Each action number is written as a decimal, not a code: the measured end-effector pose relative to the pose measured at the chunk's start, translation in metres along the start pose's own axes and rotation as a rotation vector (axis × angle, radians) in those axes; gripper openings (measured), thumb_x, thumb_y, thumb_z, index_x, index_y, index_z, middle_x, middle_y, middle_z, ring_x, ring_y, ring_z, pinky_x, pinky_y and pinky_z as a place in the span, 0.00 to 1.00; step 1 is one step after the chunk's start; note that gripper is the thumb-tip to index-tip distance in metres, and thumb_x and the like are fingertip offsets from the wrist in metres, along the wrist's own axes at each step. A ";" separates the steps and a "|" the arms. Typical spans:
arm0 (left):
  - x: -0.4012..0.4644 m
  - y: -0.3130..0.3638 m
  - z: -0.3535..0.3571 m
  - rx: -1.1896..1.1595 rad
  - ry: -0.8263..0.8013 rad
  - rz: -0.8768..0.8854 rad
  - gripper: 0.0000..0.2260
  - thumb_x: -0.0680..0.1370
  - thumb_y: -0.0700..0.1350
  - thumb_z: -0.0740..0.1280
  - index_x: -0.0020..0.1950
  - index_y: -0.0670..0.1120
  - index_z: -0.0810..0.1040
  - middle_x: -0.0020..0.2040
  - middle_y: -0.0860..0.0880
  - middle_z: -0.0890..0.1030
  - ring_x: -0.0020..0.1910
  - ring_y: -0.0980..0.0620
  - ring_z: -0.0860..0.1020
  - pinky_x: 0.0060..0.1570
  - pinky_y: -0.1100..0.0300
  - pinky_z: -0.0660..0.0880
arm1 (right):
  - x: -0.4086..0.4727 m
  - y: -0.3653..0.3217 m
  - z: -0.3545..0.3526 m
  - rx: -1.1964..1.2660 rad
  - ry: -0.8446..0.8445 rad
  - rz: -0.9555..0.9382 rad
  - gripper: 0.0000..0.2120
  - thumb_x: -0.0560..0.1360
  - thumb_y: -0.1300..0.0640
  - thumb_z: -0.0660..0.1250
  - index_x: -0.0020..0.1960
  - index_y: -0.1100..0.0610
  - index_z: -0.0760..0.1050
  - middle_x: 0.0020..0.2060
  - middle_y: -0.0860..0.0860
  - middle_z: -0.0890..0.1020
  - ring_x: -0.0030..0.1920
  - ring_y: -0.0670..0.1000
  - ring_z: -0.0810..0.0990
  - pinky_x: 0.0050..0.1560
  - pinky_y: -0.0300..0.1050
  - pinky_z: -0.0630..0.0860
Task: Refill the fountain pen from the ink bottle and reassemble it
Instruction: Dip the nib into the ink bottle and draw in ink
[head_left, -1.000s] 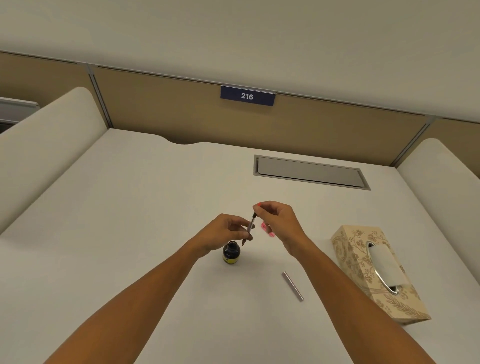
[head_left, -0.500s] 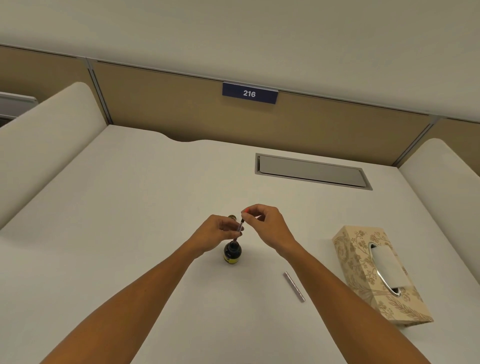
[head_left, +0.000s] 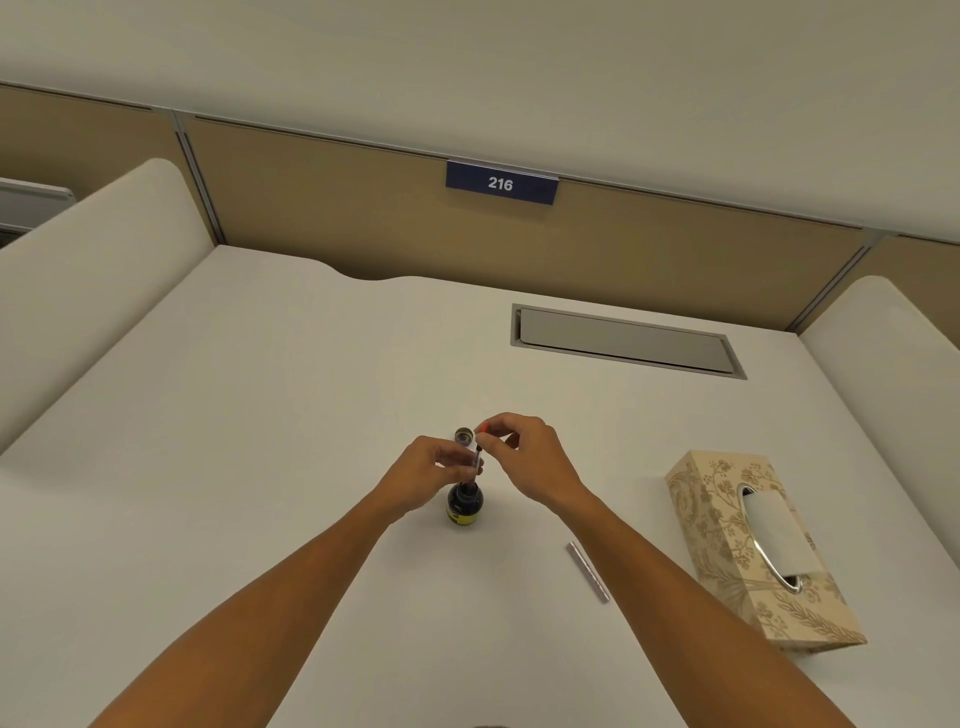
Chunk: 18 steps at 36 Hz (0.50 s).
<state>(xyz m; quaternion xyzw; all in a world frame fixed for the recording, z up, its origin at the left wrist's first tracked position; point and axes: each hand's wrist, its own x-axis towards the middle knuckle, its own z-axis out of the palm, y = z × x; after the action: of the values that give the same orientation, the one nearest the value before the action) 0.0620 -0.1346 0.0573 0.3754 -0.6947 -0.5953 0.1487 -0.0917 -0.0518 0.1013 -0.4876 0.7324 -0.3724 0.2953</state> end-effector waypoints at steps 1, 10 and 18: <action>0.000 -0.001 0.000 0.007 0.003 -0.002 0.07 0.76 0.41 0.72 0.52 0.46 0.86 0.49 0.50 0.86 0.53 0.53 0.81 0.52 0.64 0.72 | 0.000 0.001 0.001 -0.005 -0.002 0.001 0.03 0.78 0.52 0.69 0.48 0.47 0.81 0.43 0.41 0.83 0.43 0.52 0.80 0.44 0.38 0.75; 0.001 -0.010 0.001 0.051 0.028 -0.024 0.07 0.76 0.44 0.72 0.52 0.48 0.86 0.51 0.52 0.86 0.55 0.50 0.79 0.60 0.52 0.72 | 0.000 0.007 0.007 -0.061 -0.007 0.015 0.05 0.78 0.50 0.68 0.51 0.46 0.81 0.43 0.38 0.81 0.44 0.52 0.81 0.45 0.39 0.77; 0.000 -0.012 0.003 0.054 0.033 -0.024 0.07 0.76 0.44 0.72 0.52 0.48 0.86 0.51 0.52 0.86 0.53 0.50 0.78 0.57 0.55 0.71 | 0.000 0.010 0.009 -0.074 -0.011 0.036 0.07 0.79 0.51 0.67 0.54 0.49 0.82 0.45 0.40 0.82 0.45 0.51 0.81 0.45 0.39 0.76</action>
<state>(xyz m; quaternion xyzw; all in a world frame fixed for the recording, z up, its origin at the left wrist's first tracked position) 0.0641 -0.1327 0.0453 0.3973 -0.7034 -0.5718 0.1432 -0.0897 -0.0519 0.0879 -0.4871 0.7527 -0.3370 0.2876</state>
